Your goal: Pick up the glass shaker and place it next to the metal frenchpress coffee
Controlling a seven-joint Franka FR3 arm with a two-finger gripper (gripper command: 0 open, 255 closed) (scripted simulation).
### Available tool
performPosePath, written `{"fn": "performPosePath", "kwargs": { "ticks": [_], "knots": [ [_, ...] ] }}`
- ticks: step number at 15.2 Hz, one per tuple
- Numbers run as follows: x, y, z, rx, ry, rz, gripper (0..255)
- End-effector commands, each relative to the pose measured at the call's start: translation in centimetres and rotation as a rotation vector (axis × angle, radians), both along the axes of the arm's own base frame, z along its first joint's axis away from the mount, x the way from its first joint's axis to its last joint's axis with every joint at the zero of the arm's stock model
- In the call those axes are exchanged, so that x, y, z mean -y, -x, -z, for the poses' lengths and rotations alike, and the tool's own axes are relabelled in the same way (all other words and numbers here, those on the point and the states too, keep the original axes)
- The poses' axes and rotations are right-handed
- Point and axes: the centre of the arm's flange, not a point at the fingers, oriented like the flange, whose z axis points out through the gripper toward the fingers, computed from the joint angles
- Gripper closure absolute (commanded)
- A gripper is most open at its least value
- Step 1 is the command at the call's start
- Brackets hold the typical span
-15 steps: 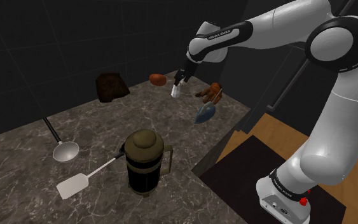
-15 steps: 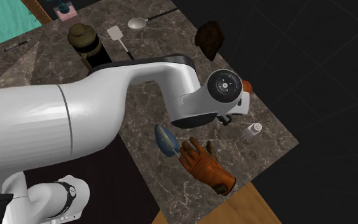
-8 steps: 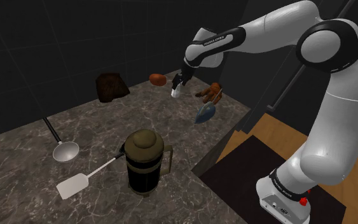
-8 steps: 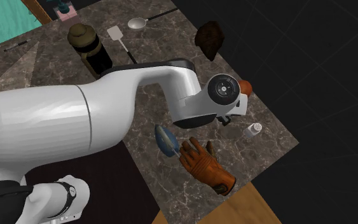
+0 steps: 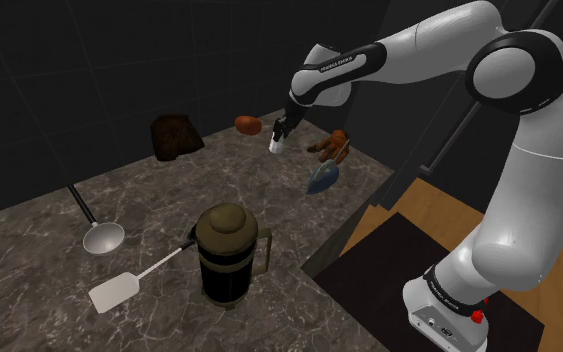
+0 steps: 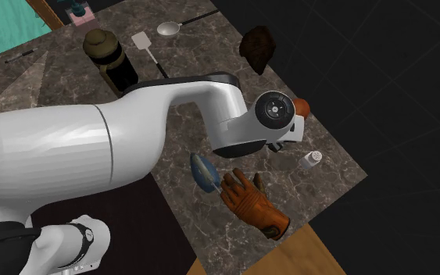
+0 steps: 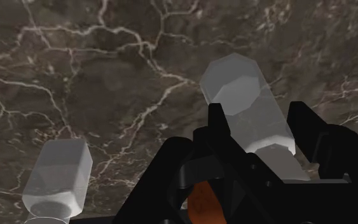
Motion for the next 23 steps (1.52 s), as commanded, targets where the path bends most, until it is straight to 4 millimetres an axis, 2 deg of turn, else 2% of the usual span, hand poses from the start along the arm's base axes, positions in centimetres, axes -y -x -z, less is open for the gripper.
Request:
{"fn": "performPosePath", "kwargs": {
  "ticks": [1, 7, 23],
  "knots": [
    [0.0, 0.0, 0.0, -0.001, 0.000, 0.000, 255],
    [0.0, 0.0, 0.0, 0.000, 0.000, 0.000, 255],
    [0.0, 0.0, -8.4, 0.000, 0.000, 0.000, 255]
  ]
}}
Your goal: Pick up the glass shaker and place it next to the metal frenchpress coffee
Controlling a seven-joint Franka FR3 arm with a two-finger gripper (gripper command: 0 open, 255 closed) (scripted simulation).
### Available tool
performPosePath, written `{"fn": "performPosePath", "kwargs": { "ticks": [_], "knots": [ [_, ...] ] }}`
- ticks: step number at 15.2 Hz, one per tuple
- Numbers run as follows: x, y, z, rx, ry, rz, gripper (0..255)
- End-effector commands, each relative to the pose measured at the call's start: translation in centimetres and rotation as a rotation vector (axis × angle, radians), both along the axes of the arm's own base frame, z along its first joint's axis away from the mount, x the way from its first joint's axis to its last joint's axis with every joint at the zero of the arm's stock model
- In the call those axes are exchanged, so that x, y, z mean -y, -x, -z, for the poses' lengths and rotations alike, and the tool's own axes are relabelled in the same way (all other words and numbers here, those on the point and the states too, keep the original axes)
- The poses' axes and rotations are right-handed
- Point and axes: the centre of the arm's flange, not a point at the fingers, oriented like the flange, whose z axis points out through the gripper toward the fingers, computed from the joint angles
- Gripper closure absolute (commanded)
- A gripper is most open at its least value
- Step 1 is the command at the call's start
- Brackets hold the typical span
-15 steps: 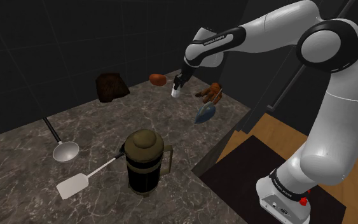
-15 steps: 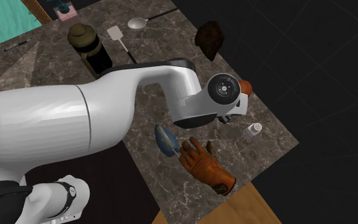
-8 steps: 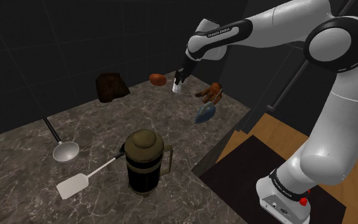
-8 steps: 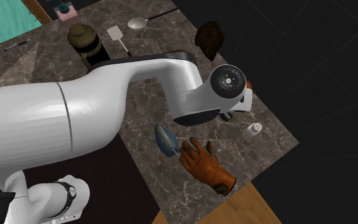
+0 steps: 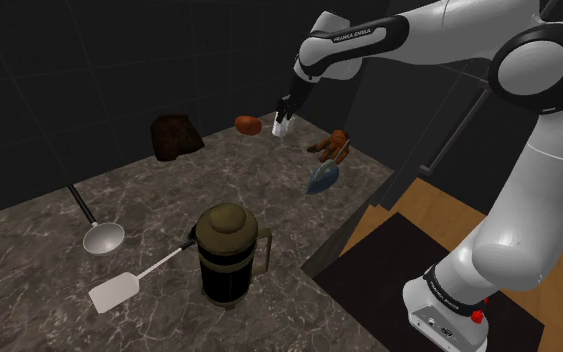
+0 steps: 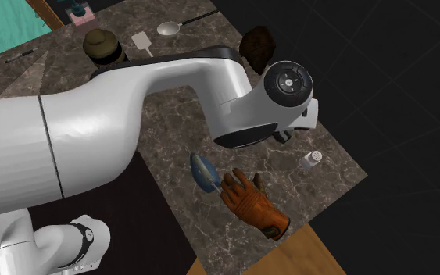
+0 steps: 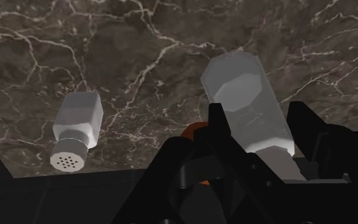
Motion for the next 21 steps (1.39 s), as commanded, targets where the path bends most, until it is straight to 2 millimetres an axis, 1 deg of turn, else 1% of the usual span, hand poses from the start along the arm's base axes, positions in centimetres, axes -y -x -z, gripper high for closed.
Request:
{"fn": "performPosePath", "kwargs": {
  "ticks": [1, 21],
  "knots": [
    [0.0, 0.1, -1.0, 0.000, 0.000, 0.000, 255],
    [0.0, 0.1, -11.6, 0.000, 0.000, 0.000, 255]
  ]
}}
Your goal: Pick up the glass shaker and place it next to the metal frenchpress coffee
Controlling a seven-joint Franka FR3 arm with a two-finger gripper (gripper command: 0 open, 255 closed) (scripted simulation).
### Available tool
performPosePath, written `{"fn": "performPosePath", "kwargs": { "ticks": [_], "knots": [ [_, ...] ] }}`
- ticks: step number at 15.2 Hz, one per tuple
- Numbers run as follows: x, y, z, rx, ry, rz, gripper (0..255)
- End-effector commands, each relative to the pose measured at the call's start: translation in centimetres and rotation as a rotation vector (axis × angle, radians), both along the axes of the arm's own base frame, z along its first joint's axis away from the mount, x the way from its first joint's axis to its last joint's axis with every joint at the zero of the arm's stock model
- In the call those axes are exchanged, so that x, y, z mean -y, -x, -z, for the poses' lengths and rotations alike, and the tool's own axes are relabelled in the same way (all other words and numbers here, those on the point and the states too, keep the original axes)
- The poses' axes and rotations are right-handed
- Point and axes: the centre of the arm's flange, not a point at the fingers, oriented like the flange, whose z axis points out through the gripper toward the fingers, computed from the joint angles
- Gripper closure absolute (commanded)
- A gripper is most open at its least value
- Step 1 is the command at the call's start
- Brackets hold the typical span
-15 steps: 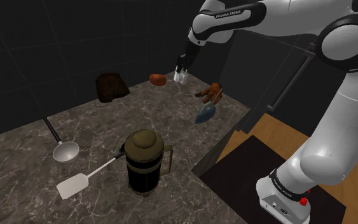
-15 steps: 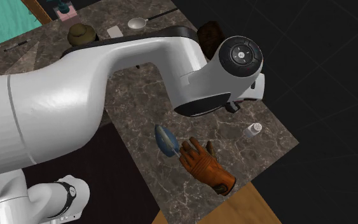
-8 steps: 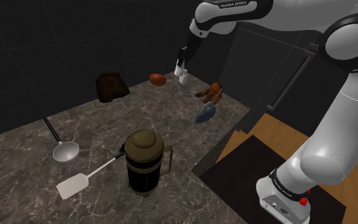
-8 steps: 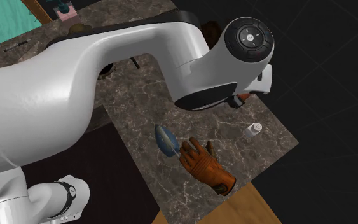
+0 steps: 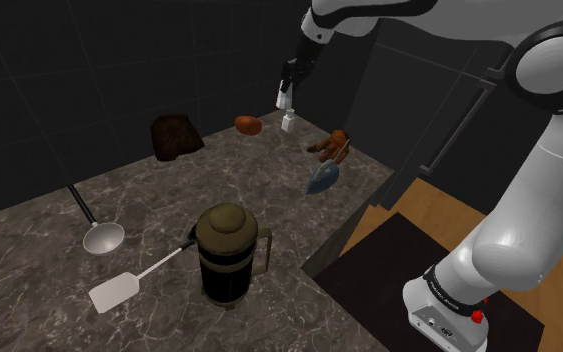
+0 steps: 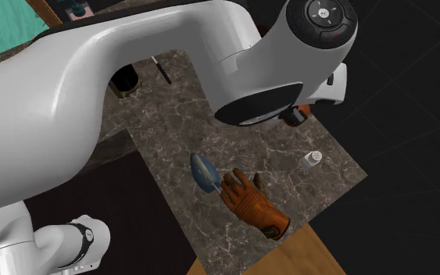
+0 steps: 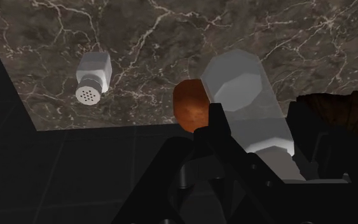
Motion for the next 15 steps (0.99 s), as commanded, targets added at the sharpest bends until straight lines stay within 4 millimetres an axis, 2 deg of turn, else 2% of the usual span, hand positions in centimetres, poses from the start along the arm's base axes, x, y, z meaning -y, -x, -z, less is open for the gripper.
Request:
{"fn": "performPosePath", "kwargs": {
  "ticks": [1, 15],
  "knots": [
    [0.0, 0.1, -1.2, 0.000, 0.000, 0.000, 255],
    [0.0, 0.1, -8.6, 0.000, 0.000, 0.000, 255]
  ]
}}
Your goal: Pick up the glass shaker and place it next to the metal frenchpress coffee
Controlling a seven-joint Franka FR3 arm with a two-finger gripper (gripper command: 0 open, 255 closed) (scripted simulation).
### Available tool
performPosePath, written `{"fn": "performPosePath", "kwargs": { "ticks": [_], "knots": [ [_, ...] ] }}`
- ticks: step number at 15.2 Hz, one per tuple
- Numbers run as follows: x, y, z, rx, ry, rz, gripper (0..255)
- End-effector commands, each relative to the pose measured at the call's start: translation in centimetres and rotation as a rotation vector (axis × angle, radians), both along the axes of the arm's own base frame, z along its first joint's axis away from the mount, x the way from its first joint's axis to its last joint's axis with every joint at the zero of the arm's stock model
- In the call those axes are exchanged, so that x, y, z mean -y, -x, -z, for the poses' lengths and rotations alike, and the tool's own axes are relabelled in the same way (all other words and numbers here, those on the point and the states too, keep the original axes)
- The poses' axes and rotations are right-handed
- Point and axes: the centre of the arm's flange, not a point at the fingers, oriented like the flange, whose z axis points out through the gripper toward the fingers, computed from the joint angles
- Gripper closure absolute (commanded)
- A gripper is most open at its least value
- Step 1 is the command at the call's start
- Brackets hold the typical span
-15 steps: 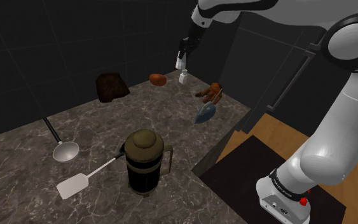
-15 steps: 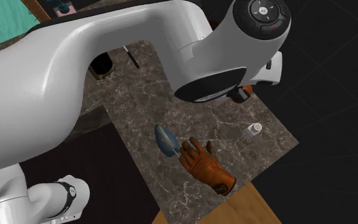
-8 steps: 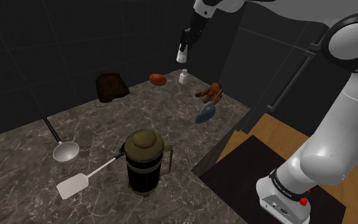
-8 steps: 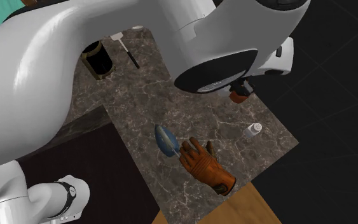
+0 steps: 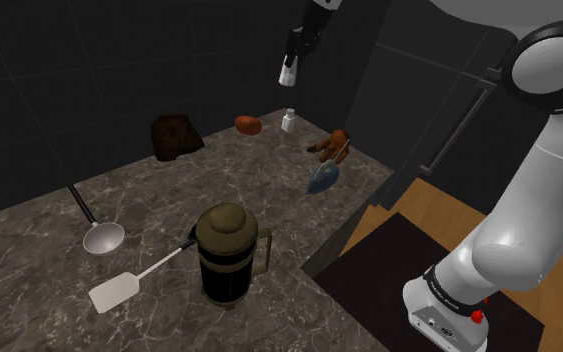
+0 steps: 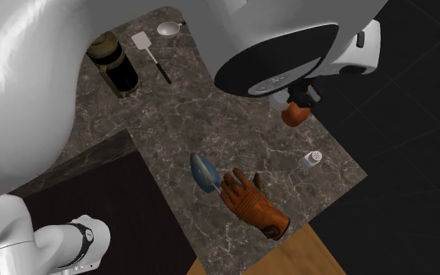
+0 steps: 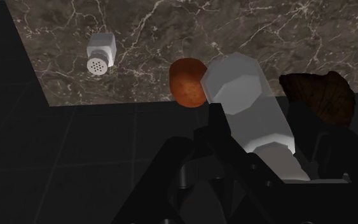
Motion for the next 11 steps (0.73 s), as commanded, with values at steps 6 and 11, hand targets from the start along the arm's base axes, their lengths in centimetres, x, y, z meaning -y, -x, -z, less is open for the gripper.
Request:
{"fn": "performPosePath", "kwargs": {
  "ticks": [6, 11],
  "knots": [
    [0.0, 0.0, -3.8, 0.000, 0.000, 0.000, 255],
    [-2.2, 1.4, -5.4, 0.000, 0.000, 0.000, 255]
  ]
}}
